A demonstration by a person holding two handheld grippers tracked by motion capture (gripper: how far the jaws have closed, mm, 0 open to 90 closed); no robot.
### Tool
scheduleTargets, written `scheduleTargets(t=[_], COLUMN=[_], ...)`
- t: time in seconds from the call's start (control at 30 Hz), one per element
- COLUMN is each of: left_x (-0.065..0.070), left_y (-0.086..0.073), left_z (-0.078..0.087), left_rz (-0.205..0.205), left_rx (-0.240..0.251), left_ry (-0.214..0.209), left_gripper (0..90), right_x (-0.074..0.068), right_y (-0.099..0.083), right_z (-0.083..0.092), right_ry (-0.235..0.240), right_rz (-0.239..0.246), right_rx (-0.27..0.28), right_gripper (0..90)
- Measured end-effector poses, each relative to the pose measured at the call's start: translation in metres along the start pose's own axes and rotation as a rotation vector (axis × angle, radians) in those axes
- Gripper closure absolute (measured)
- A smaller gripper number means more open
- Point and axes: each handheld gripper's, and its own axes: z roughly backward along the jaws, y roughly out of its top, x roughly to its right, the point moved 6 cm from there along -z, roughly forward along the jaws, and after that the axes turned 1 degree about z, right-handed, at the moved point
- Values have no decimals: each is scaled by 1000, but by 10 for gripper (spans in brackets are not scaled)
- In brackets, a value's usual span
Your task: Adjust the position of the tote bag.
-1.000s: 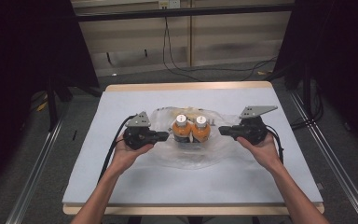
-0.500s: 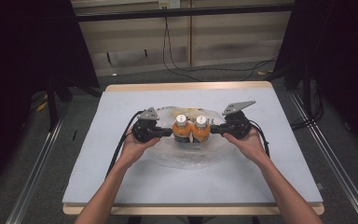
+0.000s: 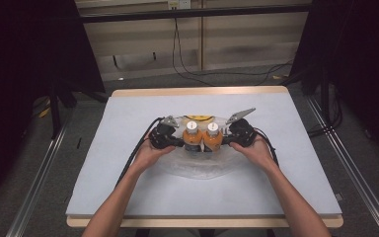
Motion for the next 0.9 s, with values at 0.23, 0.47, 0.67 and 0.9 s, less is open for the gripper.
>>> scheduleTargets(t=[0.23, 0.47, 0.67, 0.9], left_x=[1, 1, -9, -26], left_y=[-16, -23, -26, -33], left_z=[-6, 0, 3, 11], left_rz=[-29, -98, -93, -51], left_rx=[-53, -88, -95, -89], left_ry=[24, 90, 148, 165], left_gripper=[900, 900, 900, 900], right_x=[-1, 2, 7, 8], right_y=[-13, -15, -25, -32], right_z=[-15, -16, -2, 7], right_ry=[-37, -69, -123, -154], right_rz=[32, 62, 102, 174], right_rx=[-86, -118, -197, -251], right_gripper=[900, 900, 900, 900])
